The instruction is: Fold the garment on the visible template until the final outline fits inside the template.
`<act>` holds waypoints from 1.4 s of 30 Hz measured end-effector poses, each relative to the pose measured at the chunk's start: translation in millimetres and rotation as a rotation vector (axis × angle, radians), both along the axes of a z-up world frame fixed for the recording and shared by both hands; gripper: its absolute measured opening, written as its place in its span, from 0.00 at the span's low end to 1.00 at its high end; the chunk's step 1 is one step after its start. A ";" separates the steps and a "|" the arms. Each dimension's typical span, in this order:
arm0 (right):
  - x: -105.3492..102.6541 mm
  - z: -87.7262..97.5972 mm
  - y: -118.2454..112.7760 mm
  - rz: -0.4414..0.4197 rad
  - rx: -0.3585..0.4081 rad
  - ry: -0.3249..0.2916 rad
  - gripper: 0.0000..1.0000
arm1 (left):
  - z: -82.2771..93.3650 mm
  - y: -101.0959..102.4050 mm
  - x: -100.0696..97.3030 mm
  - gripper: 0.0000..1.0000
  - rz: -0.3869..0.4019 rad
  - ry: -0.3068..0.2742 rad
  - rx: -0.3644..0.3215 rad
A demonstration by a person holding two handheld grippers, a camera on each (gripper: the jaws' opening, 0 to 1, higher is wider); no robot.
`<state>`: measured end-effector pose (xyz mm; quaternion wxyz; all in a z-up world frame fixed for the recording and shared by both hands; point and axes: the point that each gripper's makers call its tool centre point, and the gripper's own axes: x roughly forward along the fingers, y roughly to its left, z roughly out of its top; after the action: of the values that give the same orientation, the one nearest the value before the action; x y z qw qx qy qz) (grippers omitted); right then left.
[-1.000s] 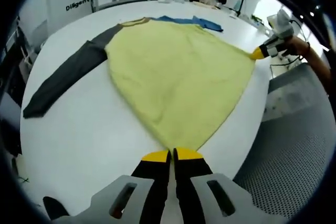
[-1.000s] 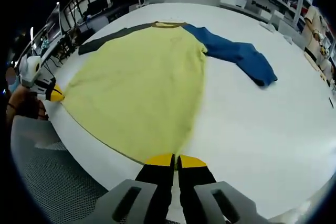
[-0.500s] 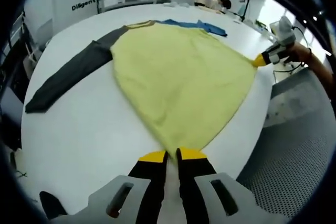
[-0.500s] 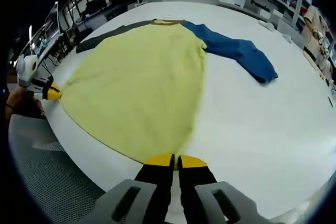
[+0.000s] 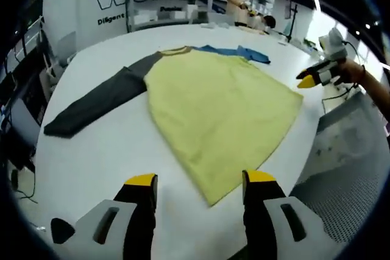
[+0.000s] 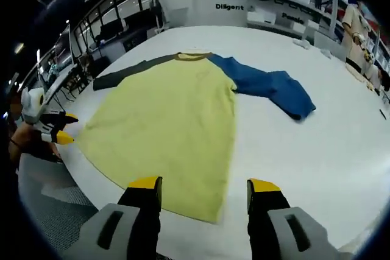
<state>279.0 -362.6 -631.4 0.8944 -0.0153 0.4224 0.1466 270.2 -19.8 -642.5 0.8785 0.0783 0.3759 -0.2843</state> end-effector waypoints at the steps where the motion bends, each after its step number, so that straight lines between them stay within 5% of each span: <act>1: 0.6 4.5 0.5 -0.004 0.009 -0.007 0.57 | 1.3 -0.8 -0.5 0.70 -0.006 -0.004 0.002; 3: 2.1 10.1 1.0 -0.006 0.018 -0.018 0.59 | 3.9 -1.1 0.7 0.82 -0.018 -0.030 0.021; 10: 20.9 34.1 -11.9 -0.038 -0.024 -0.091 0.66 | 15.5 -6.4 4.2 0.96 -0.007 -0.065 -0.046; 22: 75.6 64.3 -41.3 -0.044 -0.073 -0.206 0.73 | 29.7 -12.3 16.8 0.99 -0.025 -0.128 -0.052; 35: 125.2 25.1 -59.2 0.191 -0.063 -0.188 0.68 | 53.9 -18.2 25.7 0.99 0.061 -0.226 -0.049; 42: 144.4 -6.2 -78.8 0.192 -0.072 -0.140 0.62 | 55.6 -12.0 27.5 0.99 0.076 -0.232 -0.028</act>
<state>423.4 -441.4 -637.6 0.9024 -0.0981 0.3603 0.2150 297.7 -31.8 -586.8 0.9272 0.0843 0.2703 -0.2452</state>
